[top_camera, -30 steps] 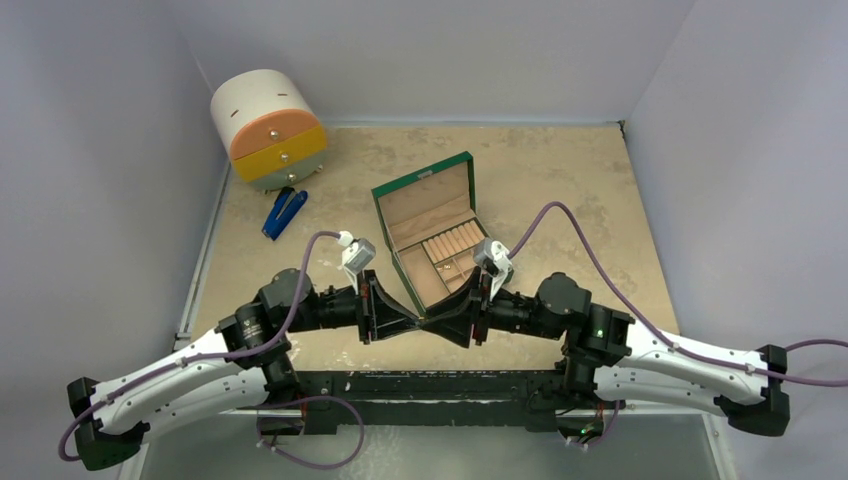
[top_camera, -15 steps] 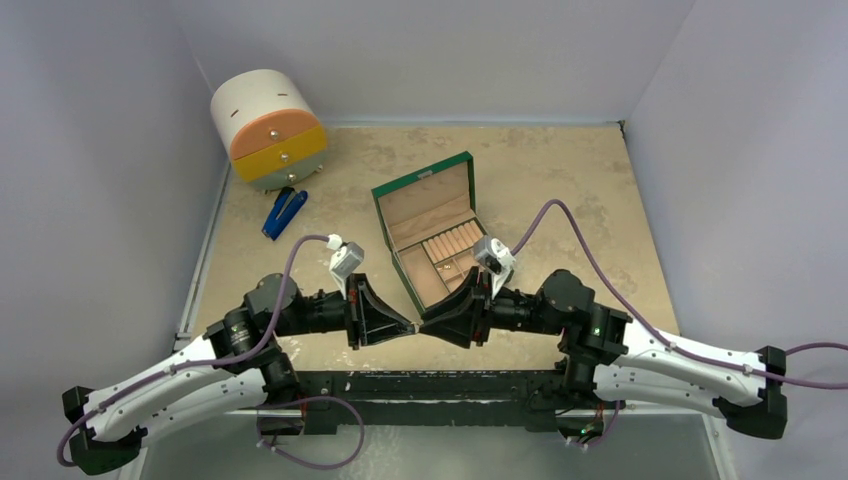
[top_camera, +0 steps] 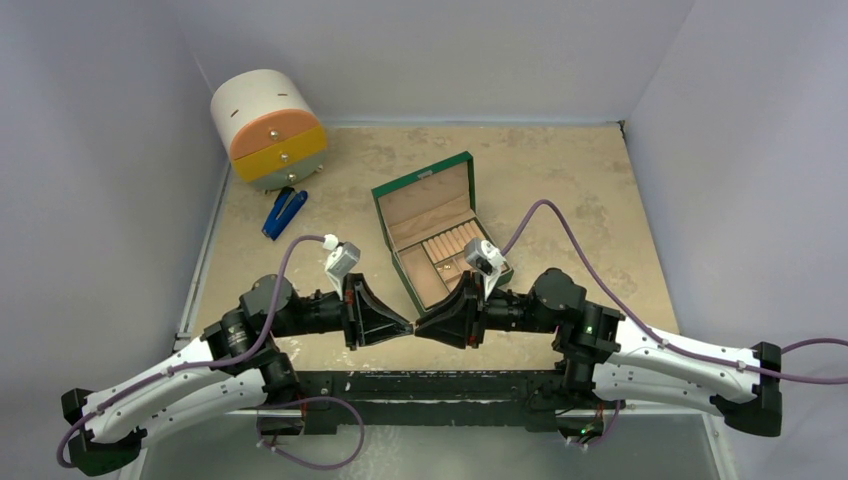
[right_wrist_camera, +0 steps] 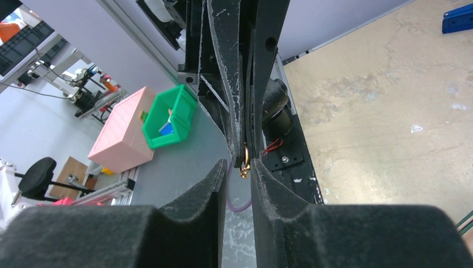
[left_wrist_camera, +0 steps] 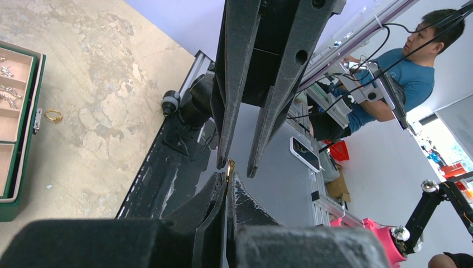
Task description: Organize the mixed jewelry
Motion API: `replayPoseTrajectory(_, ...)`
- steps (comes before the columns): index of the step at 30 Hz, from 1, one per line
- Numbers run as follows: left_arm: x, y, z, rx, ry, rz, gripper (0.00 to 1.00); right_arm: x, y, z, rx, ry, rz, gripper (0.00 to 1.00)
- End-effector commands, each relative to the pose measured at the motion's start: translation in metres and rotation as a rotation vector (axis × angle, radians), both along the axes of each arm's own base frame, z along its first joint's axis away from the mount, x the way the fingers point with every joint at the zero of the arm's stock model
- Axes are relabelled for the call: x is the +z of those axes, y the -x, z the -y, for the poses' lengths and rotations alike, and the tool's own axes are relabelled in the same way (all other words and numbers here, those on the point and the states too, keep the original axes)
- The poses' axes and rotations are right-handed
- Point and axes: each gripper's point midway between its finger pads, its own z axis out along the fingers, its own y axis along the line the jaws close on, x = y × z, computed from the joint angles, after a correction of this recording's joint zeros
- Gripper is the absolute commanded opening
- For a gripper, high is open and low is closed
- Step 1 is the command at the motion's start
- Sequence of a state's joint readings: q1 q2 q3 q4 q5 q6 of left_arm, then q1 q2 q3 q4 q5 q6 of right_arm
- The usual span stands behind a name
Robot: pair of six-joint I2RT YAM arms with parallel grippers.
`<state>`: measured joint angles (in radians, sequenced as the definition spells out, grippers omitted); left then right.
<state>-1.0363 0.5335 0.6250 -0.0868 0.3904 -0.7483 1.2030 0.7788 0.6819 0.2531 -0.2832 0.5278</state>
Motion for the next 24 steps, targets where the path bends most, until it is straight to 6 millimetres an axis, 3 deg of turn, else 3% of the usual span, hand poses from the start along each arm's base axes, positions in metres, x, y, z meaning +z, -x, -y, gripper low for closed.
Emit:
replayPoseTrajectory(1, 0.0361, 0.0038, -0.0044, -0.009, 0.096, 0.052, 0.0, 0.0217, 0.0045, 0.0012, 0.025, -0.078, 0.023, 0.23)
replayPoseTrajectory(14, 0.0388, 0.0032, -0.0059, 0.0, 0.109, 0.055, 0.0, 0.0187, 0.0048, -0.0009, 0.031, -0.069, 0.018, 0.12)
replayPoseTrajectory(17, 0.0393, 0.0035, -0.0057, -0.001, 0.113, 0.054, 0.0, 0.0172, 0.0038, -0.0019, 0.028, -0.065, 0.017, 0.0)
replayPoseTrajectory(24, 0.0342, -0.0014, -0.0048, 0.023, 0.097, 0.04, 0.0, 0.0179, 0.002, -0.0015, 0.016, -0.067, 0.016, 0.0)
